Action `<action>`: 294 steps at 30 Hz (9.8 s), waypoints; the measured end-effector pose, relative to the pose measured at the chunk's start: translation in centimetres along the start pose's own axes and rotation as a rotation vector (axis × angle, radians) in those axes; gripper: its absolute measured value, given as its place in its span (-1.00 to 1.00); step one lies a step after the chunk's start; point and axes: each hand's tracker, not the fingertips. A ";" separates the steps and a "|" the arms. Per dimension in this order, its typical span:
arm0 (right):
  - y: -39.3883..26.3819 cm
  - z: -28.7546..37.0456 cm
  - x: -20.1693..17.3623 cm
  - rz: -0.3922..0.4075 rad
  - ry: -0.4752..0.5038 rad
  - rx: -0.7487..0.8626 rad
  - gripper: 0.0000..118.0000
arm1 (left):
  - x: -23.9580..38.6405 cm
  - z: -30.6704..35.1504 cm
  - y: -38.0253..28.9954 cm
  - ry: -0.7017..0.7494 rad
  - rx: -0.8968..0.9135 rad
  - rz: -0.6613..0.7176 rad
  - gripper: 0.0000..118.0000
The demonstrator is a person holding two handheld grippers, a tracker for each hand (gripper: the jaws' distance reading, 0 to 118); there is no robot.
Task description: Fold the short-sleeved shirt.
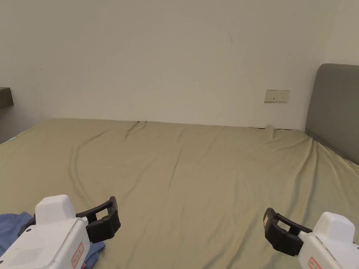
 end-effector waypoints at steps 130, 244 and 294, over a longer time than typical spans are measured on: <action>-0.1 0.9 -12.4 0.180 0.402 -0.158 -0.98 | -18.6 -18.2 -3.2 0.285 -0.525 -0.229 -1.00; -3.9 -15.0 19.2 -0.039 -0.039 -0.723 0.73 | -6.6 -5.3 -1.6 0.041 -0.543 -0.006 -0.99; 36.6 -27.2 5.5 0.253 -0.346 0.145 -0.87 | -0.2 -32.4 29.0 0.283 0.021 -0.228 -1.00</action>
